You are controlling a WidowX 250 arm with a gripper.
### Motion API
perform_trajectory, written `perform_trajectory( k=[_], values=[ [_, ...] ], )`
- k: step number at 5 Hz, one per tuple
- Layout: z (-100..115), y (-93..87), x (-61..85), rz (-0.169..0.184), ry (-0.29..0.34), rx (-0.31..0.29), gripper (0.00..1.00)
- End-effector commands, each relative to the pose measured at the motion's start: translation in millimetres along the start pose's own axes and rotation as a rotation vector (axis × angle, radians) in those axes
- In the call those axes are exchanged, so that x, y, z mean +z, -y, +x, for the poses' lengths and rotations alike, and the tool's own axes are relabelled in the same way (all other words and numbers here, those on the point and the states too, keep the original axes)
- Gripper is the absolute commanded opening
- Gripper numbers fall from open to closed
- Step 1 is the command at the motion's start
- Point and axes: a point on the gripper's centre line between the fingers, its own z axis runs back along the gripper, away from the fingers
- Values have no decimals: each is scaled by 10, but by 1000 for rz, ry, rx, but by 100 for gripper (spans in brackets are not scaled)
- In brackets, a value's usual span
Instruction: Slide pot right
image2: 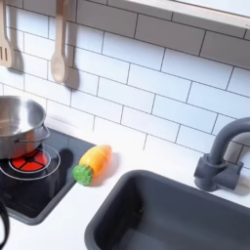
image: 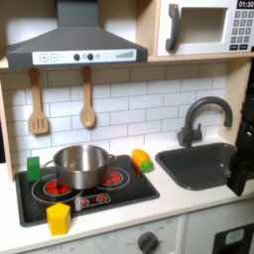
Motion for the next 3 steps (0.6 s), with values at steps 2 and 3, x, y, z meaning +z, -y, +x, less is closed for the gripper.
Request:
perform_trajectory(
  k=[2,3],
  values=[
    [47,-19,-13,8,-7,-5,100],
    [107,-44,-56,14,-10,-18,100]
  ],
)
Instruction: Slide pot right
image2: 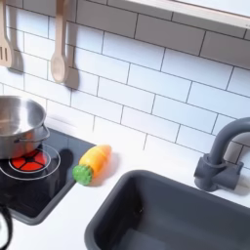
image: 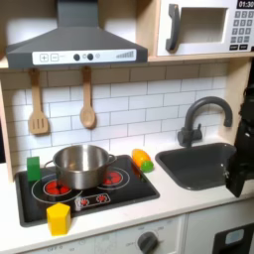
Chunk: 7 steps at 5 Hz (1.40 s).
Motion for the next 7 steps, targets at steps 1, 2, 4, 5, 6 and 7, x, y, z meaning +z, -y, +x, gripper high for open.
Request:
perform_trajectory(
  k=[1,2,4,5,6,7],
  values=[
    [181,-121,-46,19,-4,25,100],
    [288,-188,-23,23,5,35,100],
    [611,-414,4,39,24,75,100],
    [733,-524,-20,50,24,93,100],
    [846,-626,-52,54,23,113,100],
    [982,-733,-71,66,26,123,100]
  ],
)
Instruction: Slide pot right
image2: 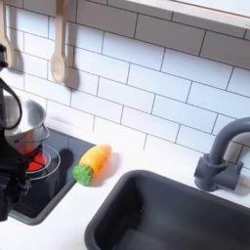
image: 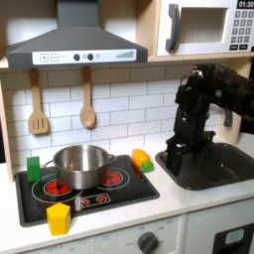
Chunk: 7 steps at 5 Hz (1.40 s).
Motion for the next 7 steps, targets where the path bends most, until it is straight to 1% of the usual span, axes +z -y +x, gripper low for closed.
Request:
perform_trajectory(
  k=[1,2,3,4,5,6,7],
  values=[
    [289,-179,-30,11,9,27,100],
    [475,-278,-47,9,11,48,100],
    [629,-363,-114,13,-3,54,100],
    [822,-457,-142,25,4,51,100],
    [1005,-550,-189,43,9,46,100],
    [1175,-625,-218,48,18,37,100],
    [1322,-716,-274,61,16,35,100]
  ],
)
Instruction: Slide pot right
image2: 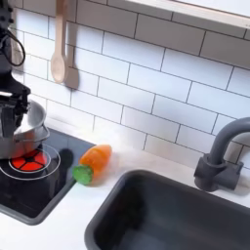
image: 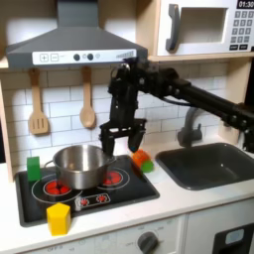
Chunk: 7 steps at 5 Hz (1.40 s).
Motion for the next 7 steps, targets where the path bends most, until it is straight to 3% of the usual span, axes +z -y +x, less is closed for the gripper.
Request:
perform_trajectory(
  k=[1,5,7],
  values=[
    [290,-105,-75,21,14,-14,100],
    [641,-196,-418,52,-19,-39,100],
    [782,-209,-553,49,-33,-38,100]
  ],
)
